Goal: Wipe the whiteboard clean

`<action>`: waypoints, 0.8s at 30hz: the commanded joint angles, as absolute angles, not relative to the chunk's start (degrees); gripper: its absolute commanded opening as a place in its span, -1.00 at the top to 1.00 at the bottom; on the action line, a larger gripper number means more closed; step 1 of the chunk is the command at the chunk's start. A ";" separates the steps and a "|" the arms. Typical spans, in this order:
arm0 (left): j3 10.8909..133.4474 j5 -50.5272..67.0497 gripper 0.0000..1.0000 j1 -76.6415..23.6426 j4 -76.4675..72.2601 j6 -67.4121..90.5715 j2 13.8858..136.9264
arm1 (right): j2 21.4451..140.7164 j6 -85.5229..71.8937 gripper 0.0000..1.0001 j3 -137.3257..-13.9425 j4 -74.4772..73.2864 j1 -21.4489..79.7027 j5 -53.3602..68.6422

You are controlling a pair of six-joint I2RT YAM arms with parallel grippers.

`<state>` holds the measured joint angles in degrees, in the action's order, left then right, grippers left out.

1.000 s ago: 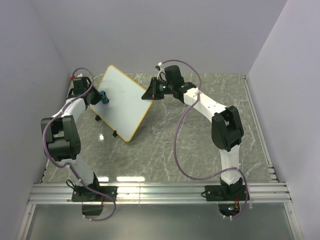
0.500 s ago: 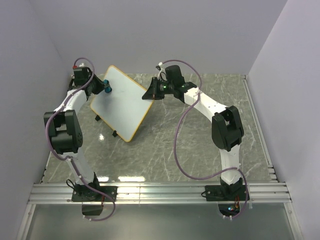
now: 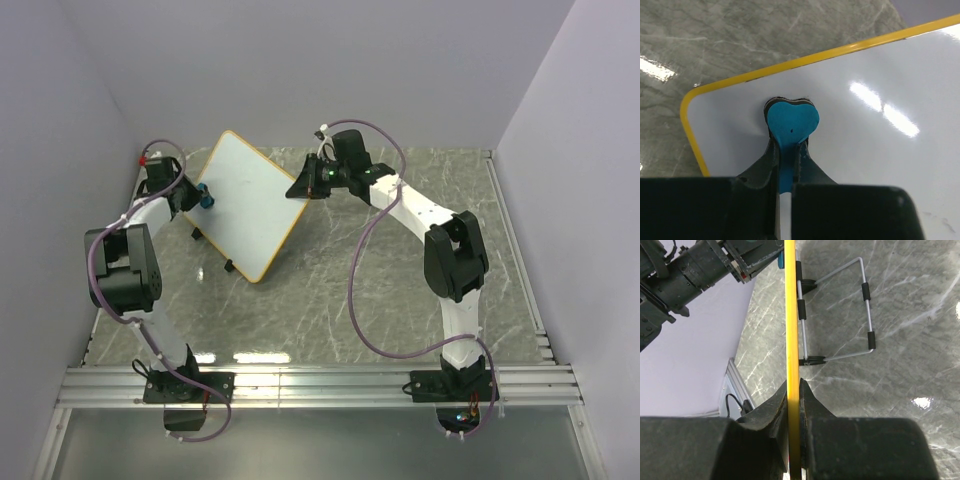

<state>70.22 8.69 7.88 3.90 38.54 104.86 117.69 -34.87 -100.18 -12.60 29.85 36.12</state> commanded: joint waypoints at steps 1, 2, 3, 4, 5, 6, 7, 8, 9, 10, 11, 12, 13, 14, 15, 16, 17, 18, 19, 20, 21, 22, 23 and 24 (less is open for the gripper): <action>66.36 7.64 1.00 6.59 11.69 36.38 107.67 | 116.46 -32.52 1.00 -101.25 -14.50 28.65 34.28; 66.36 8.34 0.99 6.59 11.52 36.30 107.49 | 116.46 -32.52 1.00 -101.25 -14.50 28.57 34.28; 66.36 9.13 0.99 6.50 11.25 36.39 107.32 | 116.46 -32.61 1.00 -101.08 -14.50 28.56 34.28; 66.53 10.10 0.99 6.16 10.38 36.65 106.71 | 116.46 -32.43 1.00 -100.90 -14.50 28.56 34.19; 66.79 11.67 0.99 5.72 10.11 36.65 106.35 | 116.46 -32.43 1.00 -100.81 -14.50 28.65 34.28; 67.75 11.95 1.00 4.15 10.11 36.65 106.09 | 116.46 -32.43 1.00 -100.64 -14.41 28.65 34.28; 68.46 11.95 0.99 3.09 10.28 36.48 105.65 | 116.46 -32.52 1.00 -100.55 -14.50 28.57 34.28; 69.16 11.78 0.99 1.95 10.98 36.47 105.30 | 116.46 -32.52 1.00 -100.55 -14.41 28.65 34.28; 70.48 11.69 0.99 0.28 11.42 36.39 105.21 | 116.37 -32.52 1.00 -100.55 -14.50 28.57 34.19; 71.10 11.69 0.99 -2.26 11.77 36.47 104.86 | 116.37 -32.61 1.00 -100.37 -14.50 28.65 34.19; 71.63 11.43 0.99 -3.68 12.39 36.56 104.77 | 116.28 -32.61 1.00 -100.37 -14.50 28.57 34.10; 72.41 11.34 0.99 -6.39 12.57 36.74 104.50 | 116.19 -32.43 1.00 -100.28 -14.50 28.56 34.01; 72.77 11.34 0.99 -7.72 12.74 37.17 104.15 | 116.10 -32.52 1.00 -100.20 -14.50 28.65 33.93; 73.21 11.51 1.00 -8.95 13.01 37.26 103.98 | 116.02 -32.52 1.00 -100.11 -14.50 28.65 33.93; 74.34 11.77 0.99 -11.05 13.44 37.35 103.89 | 115.84 -32.52 1.00 -99.67 -14.33 28.74 33.84; 74.88 11.69 0.99 -11.86 13.71 37.61 103.71 | 115.67 -32.52 1.00 -99.41 -14.15 28.74 33.84; 75.49 11.78 0.99 -12.39 13.97 37.79 103.54 | 115.58 -32.52 1.00 -99.14 -14.06 28.83 33.84; 76.54 11.86 0.99 -12.83 14.50 37.88 103.45 | 115.23 -32.52 1.00 -98.44 -13.89 28.83 33.84; 76.99 11.95 1.00 -12.92 14.68 38.14 102.84 | 114.96 -32.52 1.00 -98.00 -13.71 28.83 33.75; 77.43 11.69 0.99 -12.92 14.94 38.14 102.40 | 114.70 -32.52 1.00 -97.56 -13.54 28.83 33.66; 78.30 11.25 0.99 -12.83 15.90 37.97 101.87 | 114.18 -32.52 1.00 -96.69 -13.10 28.83 33.49; 78.92 10.03 0.99 -12.83 16.52 37.62 101.00 | 113.82 -32.52 1.00 -96.24 -13.01 29.00 33.49; 79.53 9.32 0.99 -12.83 17.05 37.27 100.55 | 113.56 -32.52 1.00 -95.81 -12.92 29.00 33.40; 80.41 8.62 0.99 -12.75 17.66 37.00 100.02 | 113.03 -32.52 1.00 -94.93 -12.57 29.09 33.31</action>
